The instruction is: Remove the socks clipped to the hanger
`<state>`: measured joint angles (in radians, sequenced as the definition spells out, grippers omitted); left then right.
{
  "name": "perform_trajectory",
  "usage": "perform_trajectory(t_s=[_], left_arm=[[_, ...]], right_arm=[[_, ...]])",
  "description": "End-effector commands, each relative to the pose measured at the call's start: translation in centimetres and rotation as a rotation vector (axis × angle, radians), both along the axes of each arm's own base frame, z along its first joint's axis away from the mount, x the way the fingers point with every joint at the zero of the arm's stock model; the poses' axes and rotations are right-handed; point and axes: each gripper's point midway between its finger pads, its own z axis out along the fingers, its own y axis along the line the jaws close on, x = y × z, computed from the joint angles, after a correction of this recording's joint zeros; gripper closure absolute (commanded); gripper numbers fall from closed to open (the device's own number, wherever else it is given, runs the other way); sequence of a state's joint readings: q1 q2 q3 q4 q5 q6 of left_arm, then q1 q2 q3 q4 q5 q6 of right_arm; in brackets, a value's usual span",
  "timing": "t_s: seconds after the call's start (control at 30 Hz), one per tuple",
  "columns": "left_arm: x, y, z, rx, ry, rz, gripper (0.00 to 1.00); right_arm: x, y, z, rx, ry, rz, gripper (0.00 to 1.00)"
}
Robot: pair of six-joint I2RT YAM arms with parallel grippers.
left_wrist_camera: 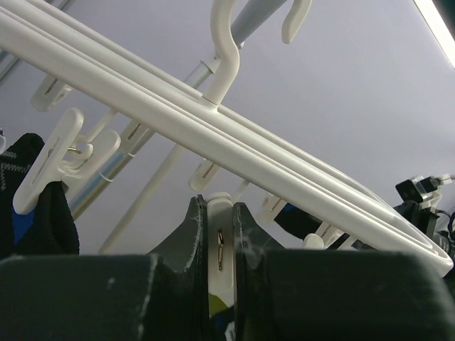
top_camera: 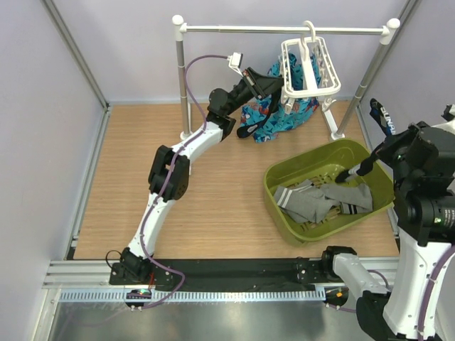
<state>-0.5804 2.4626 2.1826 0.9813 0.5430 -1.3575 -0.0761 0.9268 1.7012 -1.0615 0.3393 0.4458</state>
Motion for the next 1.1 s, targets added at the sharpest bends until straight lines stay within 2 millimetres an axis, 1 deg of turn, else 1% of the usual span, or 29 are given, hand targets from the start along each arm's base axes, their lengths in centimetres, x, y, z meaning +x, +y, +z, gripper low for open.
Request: perform_trajectory(t_s=[0.0, 0.03, 0.1, 0.13, 0.17, 0.2, 0.23, 0.27, 0.3, 0.33, 0.37, 0.4, 0.43, 0.47, 0.5, 0.53, 0.57, 0.6, 0.63, 0.67, 0.73, 0.77, 0.8, 0.83, 0.87, 0.9, 0.97, 1.03, 1.07], left_arm=[[-1.2, 0.6, 2.5, 0.012, -0.055, -0.009, 0.98], [-1.2, 0.5, 2.3, 0.018, -0.050, -0.008, 0.98], [-1.2, 0.4, 2.2, 0.027, -0.053, -0.006, 0.98], [-1.1, 0.3, 1.9, 0.030, -0.048, -0.009, 0.98], [-1.1, 0.3, 2.0, 0.031, -0.047, -0.011, 0.98], [-1.1, 0.3, 1.9, 0.031, -0.047, -0.011, 0.96], [-1.1, 0.3, 1.9, 0.032, -0.046, -0.010, 0.94], [-1.0, 0.3, 1.7, 0.035, -0.042, -0.010, 0.90], [-1.1, 0.3, 1.6, 0.039, -0.044, -0.009, 0.79], [-1.1, 0.5, 1.7, 0.041, -0.046, -0.007, 0.71], [-1.0, 0.6, 1.6, 0.043, -0.041, -0.005, 0.65], [-0.9, 0.8, 1.5, 0.042, -0.038, 0.000, 0.56], [-0.8, 0.9, 1.1, 0.048, -0.028, 0.005, 0.54], [-0.8, 1.2, 1.6, 0.044, -0.032, 0.015, 0.53], [-0.7, 1.4, 1.7, 0.047, -0.030, 0.023, 0.49], [-0.5, 1.3, 1.0, 0.063, -0.015, 0.033, 0.48], [-0.8, 1.6, 1.6, 0.062, -0.022, 0.037, 0.46], [-0.9, 1.6, 1.5, 0.069, -0.020, 0.041, 0.42], [-1.0, 1.7, 1.5, 0.077, -0.018, 0.047, 0.35], [-1.0, 2.1, 1.4, 0.088, -0.014, 0.062, 0.31], [-1.0, 2.4, 1.1, 0.100, 0.000, 0.078, 0.29], [-0.8, 2.5, 0.1, 0.117, 0.020, 0.089, 0.28], [-1.0, 2.9, 0.6, 0.113, 0.019, 0.100, 0.28], [-1.0, 3.0, 0.4, 0.119, 0.023, 0.105, 0.28], [-1.1, 3.1, -0.1, 0.129, 0.035, 0.107, 0.28], [-1.5, 3.2, 0.3, 0.131, 0.030, 0.100, 0.28], [-2.0, 3.3, 0.2, 0.140, 0.039, 0.093, 0.28], [-2.4, 3.9, -0.1, 0.157, 0.063, 0.110, 0.29], [-2.2, 3.9, -1.5, 0.203, 0.087, 0.128, 0.29]], right_arm=[[1.3, 0.4, -4.3, 0.026, 0.107, 0.026, 0.99], [1.8, 1.2, -5.4, 0.056, 0.117, 0.062, 0.99], [2.2, 2.2, -7.5, 0.117, 0.123, 0.089, 0.99], [3.3, 2.5, -9.9, 0.138, 0.142, 0.105, 0.99], [3.5, 3.3, -10.4, 0.164, 0.121, 0.139, 0.99], [4.8, 3.7, -12.3, 0.186, 0.106, 0.154, 0.95], [5.1, 4.0, -13.0, 0.203, 0.100, 0.167, 0.89], [5.3, 4.2, -13.6, 0.209, 0.099, 0.178, 0.74], [5.7, 4.3, -14.2, 0.213, 0.096, 0.185, 0.65], [5.8, 4.3, -14.1, 0.208, 0.098, 0.189, 0.57], [5.9, 4.2, -14.1, 0.200, 0.105, 0.187, 0.47], [5.9, 4.0, -13.4, 0.189, 0.094, 0.180, 0.42], [6.1, 3.9, -13.1, 0.178, 0.094, 0.179, 0.37], [6.1, 3.7, -12.8, 0.172, 0.088, 0.173, 0.29], [6.2, 3.7, -12.3, 0.164, 0.077, 0.178, 0.25], [6.3, 3.8, -12.2, 0.162, 0.077, 0.184, 0.21], [6.3, 3.9, -12.2, 0.157, 0.080, 0.192, 0.14], [6.4, 4.1, -12.0, 0.158, 0.080, 0.208, 0.10], [6.4, 4.3, -12.0, 0.158, 0.081, 0.218, 0.06], [6.6, 4.4, -12.1, 0.161, 0.085, 0.227, 0.01], [6.9, 5.0, -12.2, 0.168, 0.075, 0.263, 0.00], [7.0, 5.3, -12.1, 0.170, 0.059, 0.282, 0.00], [7.4, 5.4, -12.5, 0.163, 0.052, 0.289, 0.00], [7.5, 6.4, -12.5, 0.179, 0.043, 0.350, 0.00], [7.6, 6.7, -12.6, 0.179, 0.032, 0.366, 0.00], [7.9, 6.9, -12.6, 0.173, 0.012, 0.386, 0.01], [8.2, 8.2, -12.3, 0.181, -0.026, 0.462, 0.00], [9.1, 9.2, -12.0, 0.193, -0.097, 0.515, 0.00], [9.6, 9.5, -11.7, 0.200, -0.134, 0.524, 0.00]])
